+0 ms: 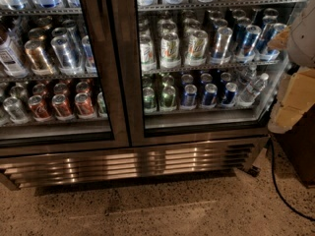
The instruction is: Open right fridge door
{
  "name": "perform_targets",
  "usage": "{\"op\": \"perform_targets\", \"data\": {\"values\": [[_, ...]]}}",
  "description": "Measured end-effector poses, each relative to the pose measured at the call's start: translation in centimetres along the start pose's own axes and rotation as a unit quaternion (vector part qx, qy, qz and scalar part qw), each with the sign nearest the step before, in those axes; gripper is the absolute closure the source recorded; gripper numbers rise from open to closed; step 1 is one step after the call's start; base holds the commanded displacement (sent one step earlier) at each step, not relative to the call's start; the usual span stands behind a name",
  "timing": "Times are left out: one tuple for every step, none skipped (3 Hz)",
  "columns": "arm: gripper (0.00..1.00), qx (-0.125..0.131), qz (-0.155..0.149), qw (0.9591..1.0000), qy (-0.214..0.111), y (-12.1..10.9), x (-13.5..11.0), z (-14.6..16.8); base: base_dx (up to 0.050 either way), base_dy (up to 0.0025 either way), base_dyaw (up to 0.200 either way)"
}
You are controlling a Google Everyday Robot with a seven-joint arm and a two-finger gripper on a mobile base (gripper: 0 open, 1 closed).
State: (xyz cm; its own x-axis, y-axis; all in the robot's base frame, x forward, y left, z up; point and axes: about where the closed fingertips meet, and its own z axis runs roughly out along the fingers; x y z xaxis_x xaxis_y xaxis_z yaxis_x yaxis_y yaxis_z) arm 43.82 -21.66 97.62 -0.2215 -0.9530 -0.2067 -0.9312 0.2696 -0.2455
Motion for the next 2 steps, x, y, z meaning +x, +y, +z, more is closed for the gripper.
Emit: {"op": "perform_targets", "data": {"values": [[0.0, 0.0, 0.0, 1.0, 0.0, 0.0, 0.0, 0.0, 0.05, 0.0, 0.0], [0.0, 0.0, 0.0, 1.0, 0.0, 0.0, 0.0, 0.0, 0.049, 0.00001, 0.0]]}}
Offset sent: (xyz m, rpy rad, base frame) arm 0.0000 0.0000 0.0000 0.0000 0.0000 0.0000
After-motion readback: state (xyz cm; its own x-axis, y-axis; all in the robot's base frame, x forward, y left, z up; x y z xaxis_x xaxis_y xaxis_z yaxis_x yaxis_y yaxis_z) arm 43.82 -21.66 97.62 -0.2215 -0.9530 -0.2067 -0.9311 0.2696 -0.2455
